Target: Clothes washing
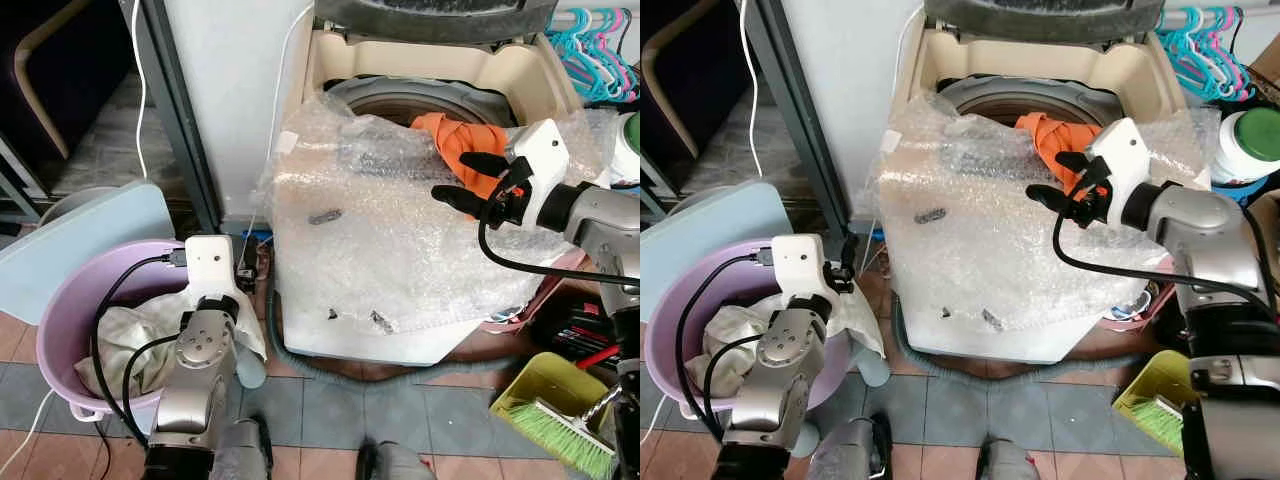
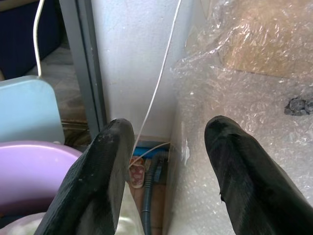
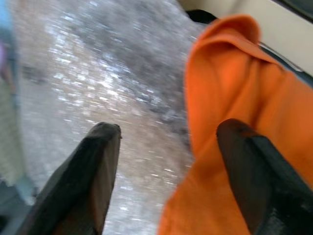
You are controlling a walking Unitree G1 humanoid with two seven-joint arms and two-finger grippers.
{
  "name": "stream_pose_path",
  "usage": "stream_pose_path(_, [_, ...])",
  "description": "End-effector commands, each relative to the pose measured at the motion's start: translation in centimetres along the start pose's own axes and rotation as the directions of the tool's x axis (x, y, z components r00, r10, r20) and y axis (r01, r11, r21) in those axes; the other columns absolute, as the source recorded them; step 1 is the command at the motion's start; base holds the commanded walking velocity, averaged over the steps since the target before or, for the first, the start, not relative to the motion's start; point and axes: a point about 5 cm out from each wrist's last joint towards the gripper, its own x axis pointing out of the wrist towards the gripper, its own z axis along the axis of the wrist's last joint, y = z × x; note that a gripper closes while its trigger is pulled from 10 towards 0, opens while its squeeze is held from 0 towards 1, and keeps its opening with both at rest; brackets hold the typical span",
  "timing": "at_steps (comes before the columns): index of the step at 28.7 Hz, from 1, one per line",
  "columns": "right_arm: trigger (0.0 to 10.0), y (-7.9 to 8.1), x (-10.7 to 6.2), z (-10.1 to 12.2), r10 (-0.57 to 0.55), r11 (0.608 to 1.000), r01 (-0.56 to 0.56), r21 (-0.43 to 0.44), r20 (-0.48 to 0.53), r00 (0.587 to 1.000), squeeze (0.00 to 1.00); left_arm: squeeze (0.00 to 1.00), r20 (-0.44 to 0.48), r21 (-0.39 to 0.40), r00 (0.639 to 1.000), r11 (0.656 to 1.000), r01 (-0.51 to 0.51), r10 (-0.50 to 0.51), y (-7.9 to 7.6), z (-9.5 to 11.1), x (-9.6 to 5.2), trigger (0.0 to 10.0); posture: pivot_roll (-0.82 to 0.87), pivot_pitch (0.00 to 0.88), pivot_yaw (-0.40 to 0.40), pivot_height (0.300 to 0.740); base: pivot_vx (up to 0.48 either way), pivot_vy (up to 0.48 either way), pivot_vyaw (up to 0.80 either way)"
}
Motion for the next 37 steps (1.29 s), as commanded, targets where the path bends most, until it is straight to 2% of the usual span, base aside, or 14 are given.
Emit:
stream_pose_path(1, [10.0,-1.4,0.2,0.4,-0.128,0.992,0.128,-0.003,-0.002,0.992,0.30,0.00,-0.006,-0.007,1.000,1.000,0.006,-0.006,-0.4,-0.1,-0.1,10.0,-0.01,0.080,-0.021,0.740,0.000,0.000,0.00])
stream_pose_path(8, [10.0,-3.8,0.0,0.6,-0.369,0.929,0.369,0.019,-0.017,0.929,0.29,0.00,-0.006,-0.009,1.000,1.000,0.000,0.000,-0.4,-0.1,-0.2,10.0,0.00,0.080,-0.025,0.740,0.000,0.000,0.00])
stream_pose_path(11, [10.0,-5.5,-0.7,2.1,-0.488,0.871,0.481,0.100,0.062,0.870,0.29,0.00,-0.006,-0.008,1.000,1.000,-0.003,0.003,-0.3,-0.2,-0.3,10.0,0.00,0.081,-0.025,0.740,0.000,0.000,0.00])
stream_pose_path(14, [10.0,-6.0,-0.8,2.7,-0.517,0.854,0.505,0.126,0.098,0.850,0.29,0.00,-0.006,-0.008,1.000,1.000,-0.004,0.004,-0.3,-0.2,-0.2,10.0,0.00,0.080,-0.024,0.740,0.000,0.000,0.00])
stream_pose_path(18, [10.0,-7.3,-1.7,4.1,-0.621,0.784,0.599,0.163,0.194,0.760,0.30,0.00,-0.004,-0.007,1.000,1.000,-0.001,0.001,-0.4,-0.1,-0.1,10.0,-0.01,0.080,-0.022,0.740,0.000,0.000,0.00])
stream_pose_path(20, [10.0,-7.5,-2.0,4.6,-0.637,0.771,0.611,0.179,0.226,0.737,0.30,0.00,-0.003,-0.008,1.000,1.000,0.001,-0.001,-0.4,-0.1,0.0,10.0,-0.01,0.080,-0.023,0.740,0.000,0.000,0.00])
stream_pose_path(24, [10.0,-7.3,-2.3,6.5,-0.615,0.788,0.562,0.252,0.360,0.701,0.38,0.00,-0.003,-0.011,1.000,1.000,0.002,-0.002,-0.5,-0.1,0.0,10.0,-0.02,0.082,-0.021,0.740,0.000,0.000,0.00])
stream_pose_path(25, [10.0,-7.2,-2.3,6.6,-0.612,0.791,0.555,0.259,0.370,0.699,0.59,0.00,-0.001,-0.013,1.000,1.000,-0.002,0.002,-0.4,-0.1,0.0,10.0,-0.02,0.082,-0.022,0.740,0.000,0.000,0.00])
stream_pose_path(26, [10.0,-7.2,-2.2,6.8,-0.609,0.793,0.550,0.264,0.378,0.697,0.59,0.00,0.001,-0.016,1.000,1.000,-0.005,0.005,-0.4,0.0,0.0,10.0,-0.02,0.082,-0.022,0.740,0.000,0.000,0.00])
stream_pose_path(27, [10.0,-6.9,-2.0,6.9,-0.598,0.801,0.535,0.268,0.393,0.698,1.00,0.00,0.003,-0.019,1.000,1.000,-0.008,0.008,-0.4,0.0,0.0,10.0,-0.02,0.082,-0.021,0.740,0.000,0.000,0.00])
stream_pose_path(31, [10.0,-5.6,-1.3,7.0,-0.559,0.829,0.486,0.276,0.424,0.713,1.00,0.00,0.003,-0.031,0.999,0.999,-0.040,0.040,-0.3,0.1,0.0,10.0,-0.02,0.080,-0.022,0.740,0.000,0.000,0.00])
stream_pose_path(34, [10.0,-3.8,-0.4,6.9,-0.522,0.852,0.429,0.300,0.448,0.726,1.00,0.00,-0.019,-0.028,0.997,0.996,-0.079,0.079,0.0,-0.2,0.1,10.0,-0.02,0.075,-0.023,0.740,0.000,0.000,0.00])
stream_pose_path(36, [10.0,-1.4,0.7,6.8,-0.478,0.877,0.377,0.297,0.468,0.743,1.00,0.00,-0.023,-0.025,0.997,0.996,-0.081,0.080,0.0,-0.3,0.2,10.0,-0.02,0.074,-0.017,0.740,0.000,0.000,0.00])
stream_pose_path(37, [10.0,-1.4,0.7,6.8,-0.478,0.877,0.377,0.297,0.468,0.743,1.00,0.00,-0.023,-0.025,0.997,0.996,-0.081,0.080,0.0,-0.3,0.2,10.0,-0.02,0.074,-0.017,0.740,0.000,0.000,0.00])
